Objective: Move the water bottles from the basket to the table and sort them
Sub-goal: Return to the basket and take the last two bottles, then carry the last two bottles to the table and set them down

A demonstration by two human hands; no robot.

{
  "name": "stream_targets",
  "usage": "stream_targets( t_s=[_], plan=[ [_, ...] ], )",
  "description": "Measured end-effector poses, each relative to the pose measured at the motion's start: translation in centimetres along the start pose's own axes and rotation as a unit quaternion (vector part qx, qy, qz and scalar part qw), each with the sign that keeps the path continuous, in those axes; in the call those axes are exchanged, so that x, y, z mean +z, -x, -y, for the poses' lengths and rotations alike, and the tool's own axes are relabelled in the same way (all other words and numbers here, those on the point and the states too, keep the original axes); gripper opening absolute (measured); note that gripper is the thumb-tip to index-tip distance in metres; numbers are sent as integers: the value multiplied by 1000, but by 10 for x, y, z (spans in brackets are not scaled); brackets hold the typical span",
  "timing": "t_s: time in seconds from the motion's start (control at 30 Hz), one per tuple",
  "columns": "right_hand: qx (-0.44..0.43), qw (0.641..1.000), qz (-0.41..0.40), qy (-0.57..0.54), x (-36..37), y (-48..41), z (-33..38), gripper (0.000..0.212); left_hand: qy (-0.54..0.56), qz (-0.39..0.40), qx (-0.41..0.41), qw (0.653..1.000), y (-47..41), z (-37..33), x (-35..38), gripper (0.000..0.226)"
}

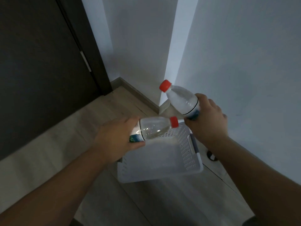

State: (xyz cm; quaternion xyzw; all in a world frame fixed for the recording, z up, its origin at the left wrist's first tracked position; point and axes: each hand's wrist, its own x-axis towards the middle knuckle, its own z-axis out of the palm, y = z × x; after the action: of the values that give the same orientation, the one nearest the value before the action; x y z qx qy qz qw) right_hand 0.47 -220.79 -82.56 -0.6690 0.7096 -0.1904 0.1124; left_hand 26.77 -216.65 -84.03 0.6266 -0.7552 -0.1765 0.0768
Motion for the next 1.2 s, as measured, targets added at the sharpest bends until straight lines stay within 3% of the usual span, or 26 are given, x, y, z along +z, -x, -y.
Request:
stream_targets(
  t_s=[0.07, 0.2, 0.43, 0.83, 1.0, 1.2],
  plan=[
    [-52, 994, -30, 87, -1, 2, -3, 67, -91, 11, 37, 995, -2, -2, -1, 73],
    [-133, 962, -50, 234, -2, 6, -5, 72, -166, 36, 76, 983, -1, -7, -1, 79],
    [-172, 954, -66, 237, -3, 9, -1, 76, -266, 0, 148, 953, 3, -11, 4, 83],
    [-129, 964, -52, 228, -28, 11, 9, 71, -262, -63, 201, 942, 2, -34, -19, 86],
    [-84, 973, -43, 211, -115, 8, 45, 67, -245, -2, 158, 957, 10, -82, -99, 90],
    [-43, 979, -17, 201, -299, 10, 115, 68, -218, 25, 174, 960, 44, -174, -275, 84]
  ],
)
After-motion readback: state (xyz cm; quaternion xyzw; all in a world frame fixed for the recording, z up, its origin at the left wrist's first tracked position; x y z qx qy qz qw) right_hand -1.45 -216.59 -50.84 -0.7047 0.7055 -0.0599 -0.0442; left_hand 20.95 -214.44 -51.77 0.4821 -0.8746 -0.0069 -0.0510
